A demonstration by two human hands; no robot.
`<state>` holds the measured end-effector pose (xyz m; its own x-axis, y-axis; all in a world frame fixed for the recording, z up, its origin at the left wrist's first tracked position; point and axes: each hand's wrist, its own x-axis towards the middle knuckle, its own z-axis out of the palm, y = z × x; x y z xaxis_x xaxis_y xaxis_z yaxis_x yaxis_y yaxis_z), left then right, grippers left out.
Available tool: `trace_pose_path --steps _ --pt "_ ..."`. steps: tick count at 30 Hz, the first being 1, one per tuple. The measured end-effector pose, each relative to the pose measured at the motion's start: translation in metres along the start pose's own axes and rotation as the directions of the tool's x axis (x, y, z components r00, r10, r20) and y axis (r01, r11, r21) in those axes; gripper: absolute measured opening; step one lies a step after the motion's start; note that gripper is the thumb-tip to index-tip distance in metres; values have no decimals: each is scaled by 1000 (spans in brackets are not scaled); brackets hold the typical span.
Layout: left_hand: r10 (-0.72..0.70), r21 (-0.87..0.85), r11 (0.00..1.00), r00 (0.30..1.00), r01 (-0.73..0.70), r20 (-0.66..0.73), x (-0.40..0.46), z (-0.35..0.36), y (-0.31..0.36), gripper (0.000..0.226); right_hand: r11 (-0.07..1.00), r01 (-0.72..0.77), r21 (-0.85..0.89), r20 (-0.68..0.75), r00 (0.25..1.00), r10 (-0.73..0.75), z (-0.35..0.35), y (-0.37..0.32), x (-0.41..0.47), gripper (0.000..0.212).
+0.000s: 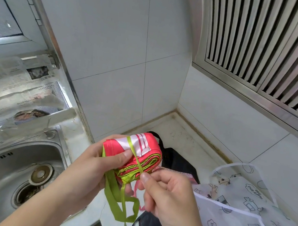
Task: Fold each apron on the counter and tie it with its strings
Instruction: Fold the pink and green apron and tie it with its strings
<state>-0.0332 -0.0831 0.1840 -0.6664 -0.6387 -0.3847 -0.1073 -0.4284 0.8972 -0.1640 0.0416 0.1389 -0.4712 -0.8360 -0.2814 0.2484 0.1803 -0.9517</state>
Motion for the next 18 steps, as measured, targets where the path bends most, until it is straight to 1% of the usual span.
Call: trace_pose_path --steps 2,5,7,8,9,10,11,12,13,14,15,16,17,18 --pt "-29 24 999 999 28 37 0 1 1 36 1000 4 6 -51 999 -4 -2 4 0 21" --pt "-33 94 995 999 29 39 2 3 1 34 998 12 -64 -75 997 -17 -4 1 -1 18" --pt "11 117 993 1000 -10 -5 4 8 0 29 988 17 -154 -101 994 -33 -4 3 0 15" --pt "41 118 992 998 -36 -40 4 10 -1 27 968 44 -248 -149 985 -83 -4 6 1 13" --pt "70 107 992 994 -61 -82 5 12 -3 26 917 78 -392 -227 957 -179 -5 10 0 10" --pt "96 93 992 988 -85 -123 5 13 -5 25 835 105 -540 -309 898 -313 -3 11 -3 9" --pt "119 84 991 980 -106 -159 5 14 -6 24 749 153 -644 -352 811 -468 0 10 -9 13" --pt "139 82 989 972 -125 -189 6 15 -8 24 691 226 -687 -347 734 -585 4 12 -13 14" --pt "156 81 987 965 -142 -209 7 16 -9 23 656 277 -702 -322 698 -639 8 14 -16 13" --pt "170 77 985 959 -157 -226 7 17 -10 23 659 303 -688 -281 726 -627 13 17 -20 12" --pt "184 72 983 951 -171 -248 8 18 -12 22 699 287 -655 -232 805 -547 18 17 -22 13" --pt "197 72 980 942 -185 -272 8 18 -13 20 777 218 -590 -164 910 -381 22 15 -23 15" --pt "209 75 978 933 -195 -293 9 19 -14 19 860 118 -497 -79 980 -181 26 15 -23 13" --pt "213 79 977 928 -198 -306 9 18 -14 19 916 43 -400 -17 998 -55 27 19 -22 8"
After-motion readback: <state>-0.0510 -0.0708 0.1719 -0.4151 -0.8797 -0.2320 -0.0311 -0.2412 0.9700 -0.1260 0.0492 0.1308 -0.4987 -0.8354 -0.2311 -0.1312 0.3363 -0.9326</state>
